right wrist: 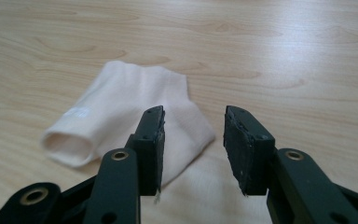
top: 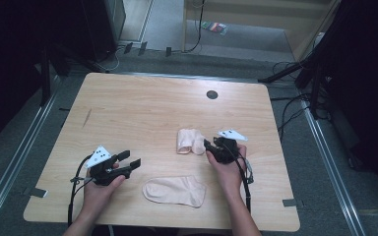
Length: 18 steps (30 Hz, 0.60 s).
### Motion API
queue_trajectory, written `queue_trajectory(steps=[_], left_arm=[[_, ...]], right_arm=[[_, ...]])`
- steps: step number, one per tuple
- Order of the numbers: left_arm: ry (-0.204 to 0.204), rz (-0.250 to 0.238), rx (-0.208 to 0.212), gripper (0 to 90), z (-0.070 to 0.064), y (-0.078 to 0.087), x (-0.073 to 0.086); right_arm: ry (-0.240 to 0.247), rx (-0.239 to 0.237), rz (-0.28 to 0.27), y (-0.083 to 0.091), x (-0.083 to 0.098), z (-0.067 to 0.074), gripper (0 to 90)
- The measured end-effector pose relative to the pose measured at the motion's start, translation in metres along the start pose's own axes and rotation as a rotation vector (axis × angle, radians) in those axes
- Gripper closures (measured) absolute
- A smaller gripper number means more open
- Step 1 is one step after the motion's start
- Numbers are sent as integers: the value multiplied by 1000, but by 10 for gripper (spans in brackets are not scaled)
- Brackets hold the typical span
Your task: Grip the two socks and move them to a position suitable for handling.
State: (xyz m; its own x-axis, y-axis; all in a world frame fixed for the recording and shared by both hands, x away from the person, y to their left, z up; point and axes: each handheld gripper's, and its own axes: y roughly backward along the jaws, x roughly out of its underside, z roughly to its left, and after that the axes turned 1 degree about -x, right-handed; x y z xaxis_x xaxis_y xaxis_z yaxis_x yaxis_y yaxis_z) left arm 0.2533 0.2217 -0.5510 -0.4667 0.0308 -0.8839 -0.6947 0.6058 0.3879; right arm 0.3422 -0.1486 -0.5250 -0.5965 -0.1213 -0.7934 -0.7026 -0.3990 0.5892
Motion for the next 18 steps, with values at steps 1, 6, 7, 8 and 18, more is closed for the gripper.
queue_trajectory(steps=[1,6,7,8,18], left_arm=[[0,0,0,391,0,0,0],[1,8,6,391,0,-1,0],[1,8,6,391,0,-1,0],[5,9,6,390,0,-1,0],[17,13,2,389,1,-1,0]], right_arm=[[0,0,0,0,0,0,588],[15,12,48,-29,-1,-3,549],[15,12,48,-29,-1,-3,549],[22,34,46,-32,1,-1,525],[106,53,43,-34,8,12,829]])
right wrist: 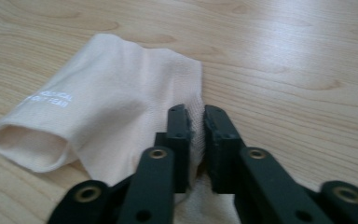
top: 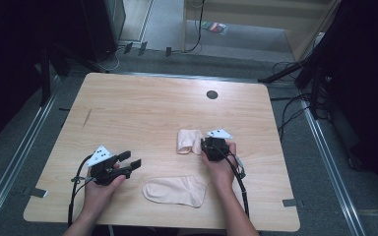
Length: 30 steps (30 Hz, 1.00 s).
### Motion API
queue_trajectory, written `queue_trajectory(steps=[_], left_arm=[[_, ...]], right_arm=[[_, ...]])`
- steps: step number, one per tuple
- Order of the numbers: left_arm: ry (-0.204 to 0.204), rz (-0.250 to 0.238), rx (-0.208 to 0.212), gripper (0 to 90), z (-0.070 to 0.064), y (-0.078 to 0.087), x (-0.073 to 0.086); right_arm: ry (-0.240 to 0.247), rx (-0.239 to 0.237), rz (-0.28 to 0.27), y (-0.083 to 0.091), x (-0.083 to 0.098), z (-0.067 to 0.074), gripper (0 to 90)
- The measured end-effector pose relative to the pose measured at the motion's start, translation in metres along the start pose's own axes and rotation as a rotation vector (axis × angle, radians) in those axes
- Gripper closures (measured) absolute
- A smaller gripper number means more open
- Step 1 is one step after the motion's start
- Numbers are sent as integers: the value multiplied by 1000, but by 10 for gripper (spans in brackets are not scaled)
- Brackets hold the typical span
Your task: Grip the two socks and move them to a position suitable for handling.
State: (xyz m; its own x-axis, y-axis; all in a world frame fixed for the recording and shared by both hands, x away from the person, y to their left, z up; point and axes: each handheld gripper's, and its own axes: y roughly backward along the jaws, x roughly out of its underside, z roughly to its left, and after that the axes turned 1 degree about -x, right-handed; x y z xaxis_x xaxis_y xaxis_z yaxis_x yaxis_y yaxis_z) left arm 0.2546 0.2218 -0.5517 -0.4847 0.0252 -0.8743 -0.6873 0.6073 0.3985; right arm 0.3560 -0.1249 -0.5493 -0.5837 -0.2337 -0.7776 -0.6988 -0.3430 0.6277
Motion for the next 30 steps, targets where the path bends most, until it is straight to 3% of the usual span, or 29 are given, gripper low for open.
queue_trajectory(steps=[1,3,10,13,15,16,17,18,21,22,23,24,25,26,28,29,30], left_arm=[[1,0,-1,388,0,0,0],[6,2,-1,387,1,0,0],[21,0,4,387,2,0,0],[29,-5,4,387,2,0,0],[44,-23,-25,376,4,2,0],[44,-23,-25,374,4,2,0],[55,-31,-29,374,5,3,0],[79,-53,-36,370,7,5,1],[95,-73,-38,369,9,7,1],[102,-83,-42,369,9,8,1],[104,-97,-49,369,10,10,1],[99,-105,-53,370,10,11,2],[99,-105,-53,371,10,11,2],[97,-113,-57,372,10,11,2],[94,-120,-59,372,10,13,2],[94,-120,-59,374,10,13,2],[95,-120,-58,374,9,12,2]], right_arm=[[7,4,8,0,-1,2,839],[-7,-31,32,1,-5,2,845],[5,-94,4,20,-26,16,846],[69,-138,0,30,-46,38,846],[117,-195,-6,35,-65,61,846],[117,-195,-6,35,-65,61,846],[137,-218,-17,37,-71,70,846],[165,-277,-48,43,-83,86,846],[171,-395,-126,56,-98,101,845],[171,-395,-126,56,-98,101,845],[148,-464,-186,66,-105,102,844],[128,-485,-206,70,-106,99,843],[128,-485,-206,70,-106,99,843],[101,-492,-219,74,-105,89,840],[87,-478,-191,70,-96,73,830],[87,-478,-191,70,-96,73,830],[52,-500,-100,58,-81,52,815]])
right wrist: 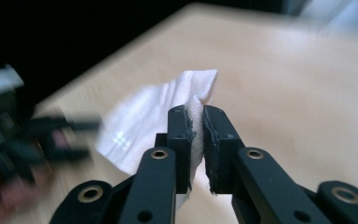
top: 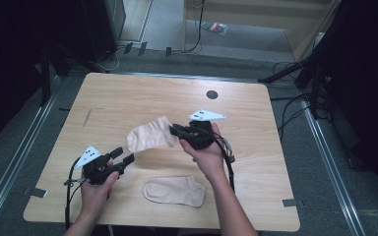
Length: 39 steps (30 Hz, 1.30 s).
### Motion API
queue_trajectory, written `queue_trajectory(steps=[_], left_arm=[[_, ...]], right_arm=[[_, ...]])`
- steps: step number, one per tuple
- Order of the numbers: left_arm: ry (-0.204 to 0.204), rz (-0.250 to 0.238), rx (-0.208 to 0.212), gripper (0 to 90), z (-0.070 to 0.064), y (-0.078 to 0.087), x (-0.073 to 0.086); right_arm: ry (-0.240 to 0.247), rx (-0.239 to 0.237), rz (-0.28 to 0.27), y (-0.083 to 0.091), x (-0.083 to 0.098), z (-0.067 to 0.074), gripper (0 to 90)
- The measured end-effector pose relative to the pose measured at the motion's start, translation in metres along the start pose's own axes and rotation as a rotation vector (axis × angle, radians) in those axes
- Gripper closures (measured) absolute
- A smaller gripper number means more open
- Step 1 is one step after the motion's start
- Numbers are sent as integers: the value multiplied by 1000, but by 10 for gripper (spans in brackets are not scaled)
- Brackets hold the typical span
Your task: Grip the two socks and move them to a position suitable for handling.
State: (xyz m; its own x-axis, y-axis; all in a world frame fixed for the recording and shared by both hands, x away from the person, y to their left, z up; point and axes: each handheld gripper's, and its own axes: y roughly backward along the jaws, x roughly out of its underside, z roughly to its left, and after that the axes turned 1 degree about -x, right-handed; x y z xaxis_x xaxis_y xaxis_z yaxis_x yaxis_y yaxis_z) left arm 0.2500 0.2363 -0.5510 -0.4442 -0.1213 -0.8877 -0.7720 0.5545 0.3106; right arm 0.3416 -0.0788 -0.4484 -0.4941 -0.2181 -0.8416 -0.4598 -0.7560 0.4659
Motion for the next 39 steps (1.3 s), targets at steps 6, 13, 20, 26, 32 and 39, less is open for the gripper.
queue_trajectory(steps=[6,13,20,26,32,39], left_arm=[[-10,17,-6,376,-2,-2,0],[-27,111,-46,451,-5,-13,-2],[-109,236,-59,499,-31,-44,-9],[-129,287,-92,536,-41,-59,-12],[-185,350,-146,677,-48,-72,-9],[-192,357,-159,770,-48,-73,-7]], right_arm=[[-5,245,181,-2,63,-63,662],[-96,285,88,19,79,-67,638],[-67,281,108,2,89,-59,598],[-22,295,121,-6,94,-55,590],[6,317,132,-8,95,-54,593],[29,349,129,-6,101,-51,687]])
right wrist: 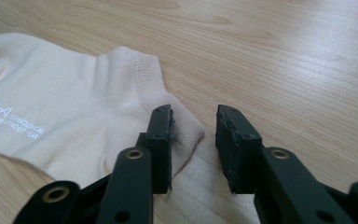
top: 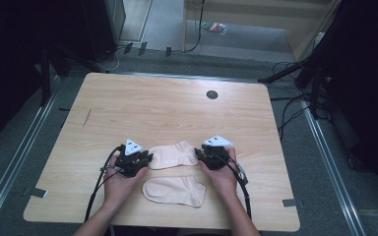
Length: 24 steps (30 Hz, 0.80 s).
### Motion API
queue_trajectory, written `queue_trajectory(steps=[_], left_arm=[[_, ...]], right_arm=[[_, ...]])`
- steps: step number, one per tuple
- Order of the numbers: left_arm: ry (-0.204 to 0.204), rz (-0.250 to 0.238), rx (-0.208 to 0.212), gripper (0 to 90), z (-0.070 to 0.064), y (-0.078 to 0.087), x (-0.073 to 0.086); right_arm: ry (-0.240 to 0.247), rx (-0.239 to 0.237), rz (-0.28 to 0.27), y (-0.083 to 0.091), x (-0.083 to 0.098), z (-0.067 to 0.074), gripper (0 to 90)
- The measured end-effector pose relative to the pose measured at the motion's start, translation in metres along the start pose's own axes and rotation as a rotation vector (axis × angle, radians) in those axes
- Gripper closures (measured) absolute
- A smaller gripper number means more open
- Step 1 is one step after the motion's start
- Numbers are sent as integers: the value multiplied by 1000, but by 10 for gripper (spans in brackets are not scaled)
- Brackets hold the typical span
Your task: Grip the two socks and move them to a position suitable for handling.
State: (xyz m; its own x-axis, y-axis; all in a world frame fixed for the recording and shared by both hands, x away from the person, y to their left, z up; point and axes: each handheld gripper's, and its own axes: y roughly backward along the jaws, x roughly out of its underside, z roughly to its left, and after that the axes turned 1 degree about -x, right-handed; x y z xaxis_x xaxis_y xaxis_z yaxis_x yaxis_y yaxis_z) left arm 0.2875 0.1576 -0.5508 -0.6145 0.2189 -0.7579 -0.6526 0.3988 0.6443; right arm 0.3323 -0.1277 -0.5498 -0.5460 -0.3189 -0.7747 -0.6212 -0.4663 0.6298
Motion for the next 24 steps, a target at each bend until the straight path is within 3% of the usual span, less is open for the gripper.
queue_trajectory(steps=[4,5,7,11,14,24], left_arm=[[6,6,16,871,2,1,0],[19,0,33,880,4,0,0],[28,2,49,889,7,1,0],[33,-10,60,896,8,4,1],[34,-21,63,897,9,5,1],[35,-57,71,899,17,16,-2]], right_arm=[[13,-3,-2,2,2,3,763],[2,-20,1,3,3,3,825],[-21,-39,3,4,4,3,865],[-47,-65,9,6,4,0,880],[-39,-52,11,7,4,2,883],[-47,-58,-51,23,-3,6,885]])
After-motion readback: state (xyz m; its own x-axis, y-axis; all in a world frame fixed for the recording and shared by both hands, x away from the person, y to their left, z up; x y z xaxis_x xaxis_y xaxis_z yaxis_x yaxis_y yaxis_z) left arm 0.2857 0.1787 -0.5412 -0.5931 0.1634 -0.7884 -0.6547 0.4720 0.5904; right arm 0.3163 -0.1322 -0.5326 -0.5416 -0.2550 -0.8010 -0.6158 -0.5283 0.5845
